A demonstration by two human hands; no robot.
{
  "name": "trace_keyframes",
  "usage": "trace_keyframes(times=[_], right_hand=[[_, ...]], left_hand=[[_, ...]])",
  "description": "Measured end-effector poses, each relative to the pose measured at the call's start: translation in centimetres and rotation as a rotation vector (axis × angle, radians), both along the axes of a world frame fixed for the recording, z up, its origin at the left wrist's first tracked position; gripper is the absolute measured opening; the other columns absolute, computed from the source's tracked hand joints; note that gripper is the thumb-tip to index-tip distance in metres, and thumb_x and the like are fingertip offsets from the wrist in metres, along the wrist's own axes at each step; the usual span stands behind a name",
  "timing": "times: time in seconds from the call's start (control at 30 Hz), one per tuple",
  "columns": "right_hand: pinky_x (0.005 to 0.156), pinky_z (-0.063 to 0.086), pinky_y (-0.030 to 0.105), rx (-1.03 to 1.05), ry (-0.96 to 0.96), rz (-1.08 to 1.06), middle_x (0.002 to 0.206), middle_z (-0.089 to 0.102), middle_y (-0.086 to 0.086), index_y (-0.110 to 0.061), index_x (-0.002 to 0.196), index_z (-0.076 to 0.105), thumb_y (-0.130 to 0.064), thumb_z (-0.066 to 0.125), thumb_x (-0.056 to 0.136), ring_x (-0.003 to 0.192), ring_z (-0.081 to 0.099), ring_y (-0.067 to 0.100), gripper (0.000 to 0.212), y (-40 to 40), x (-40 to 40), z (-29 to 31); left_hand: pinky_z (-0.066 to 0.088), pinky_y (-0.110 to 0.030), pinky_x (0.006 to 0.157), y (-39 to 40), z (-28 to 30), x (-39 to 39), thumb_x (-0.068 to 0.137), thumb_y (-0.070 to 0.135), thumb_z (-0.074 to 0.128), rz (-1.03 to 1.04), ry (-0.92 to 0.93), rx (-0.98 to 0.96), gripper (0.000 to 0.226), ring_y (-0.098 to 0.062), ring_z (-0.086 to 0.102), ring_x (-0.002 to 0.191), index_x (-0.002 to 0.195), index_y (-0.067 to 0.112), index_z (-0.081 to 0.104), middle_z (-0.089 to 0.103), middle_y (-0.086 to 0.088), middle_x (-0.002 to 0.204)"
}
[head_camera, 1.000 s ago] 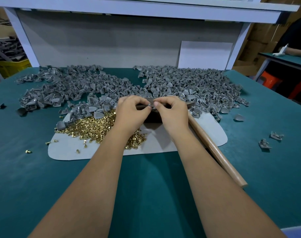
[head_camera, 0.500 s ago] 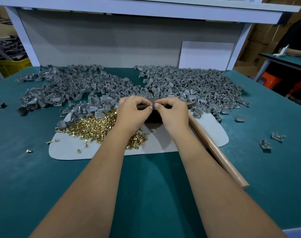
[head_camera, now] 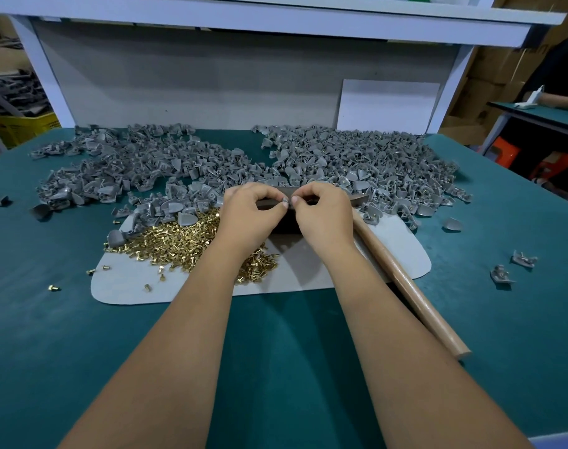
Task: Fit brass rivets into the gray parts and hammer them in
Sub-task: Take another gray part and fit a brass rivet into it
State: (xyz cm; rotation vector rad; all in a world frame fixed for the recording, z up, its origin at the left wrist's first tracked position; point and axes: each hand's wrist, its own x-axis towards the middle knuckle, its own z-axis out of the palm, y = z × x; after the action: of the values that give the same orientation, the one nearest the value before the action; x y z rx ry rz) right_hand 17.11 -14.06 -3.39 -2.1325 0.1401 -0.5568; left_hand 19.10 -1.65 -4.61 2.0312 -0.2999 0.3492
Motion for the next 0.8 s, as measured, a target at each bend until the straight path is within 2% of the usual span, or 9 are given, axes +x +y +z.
trace_keyframes(times=[0.17,0.4,0.5,0.67,0.8], right_hand=[[0.085,0.049,0.040,-0.091,0.114,-0.063,0.077,0.063,-0.011,-0.029,0.063,0.057,-0.021,0.061,0.080,0.100,0.056,0.023,0.019,0.3,-0.2,1.2],[0.091,0.047,0.041,-0.117,0.236,-0.092,0.086,0.067,-0.004,-0.026,0.072,0.064,-0.022,0.062,0.078,0.103,0.056,0.024,0.008,0.9,-0.3,2.5],[0.090,0.046,0.040,-0.137,0.191,-0.107,0.083,0.065,-0.005,-0.025,0.071,0.061,-0.020,0.061,0.080,0.103,0.056,0.024,0.011,0.9,-0.4,2.2],[0.080,0.034,0.034,-0.253,0.066,-0.138,0.075,0.054,-0.009,-0.026,0.071,0.059,-0.018,0.061,0.084,0.102,0.052,0.023,0.015,1.0,-0.5,1.4],[0.087,0.045,0.039,-0.193,0.058,-0.088,0.077,0.061,-0.008,-0.028,0.071,0.060,-0.021,0.062,0.085,0.098,0.056,0.024,0.016,0.4,-0.2,1.0]], left_hand=[[0.040,-0.046,0.106,0.0,0.0,0.1,0.086,0.019,0.072,0.017,-0.026,0.051,0.014,-0.031,0.053,0.118,0.082,0.031,0.068,0.069,0.001,0.106],[0.039,-0.046,0.106,0.0,-0.1,0.2,0.086,0.020,0.073,0.011,-0.027,0.065,0.012,-0.031,0.053,0.118,0.083,0.031,0.067,0.069,0.001,0.106],[0.040,-0.045,0.106,0.0,-0.1,0.2,0.086,0.020,0.072,0.016,-0.028,0.063,0.012,-0.031,0.053,0.118,0.083,0.031,0.067,0.068,0.001,0.105],[0.040,-0.045,0.106,0.0,-0.2,0.2,0.086,0.019,0.071,0.014,-0.031,0.068,0.007,-0.031,0.053,0.118,0.086,0.027,0.071,0.069,0.001,0.106],[0.038,-0.043,0.107,0.0,-0.1,0.0,0.086,0.020,0.071,0.026,-0.029,0.065,0.013,-0.030,0.049,0.120,0.082,0.032,0.067,0.067,0.004,0.105]])
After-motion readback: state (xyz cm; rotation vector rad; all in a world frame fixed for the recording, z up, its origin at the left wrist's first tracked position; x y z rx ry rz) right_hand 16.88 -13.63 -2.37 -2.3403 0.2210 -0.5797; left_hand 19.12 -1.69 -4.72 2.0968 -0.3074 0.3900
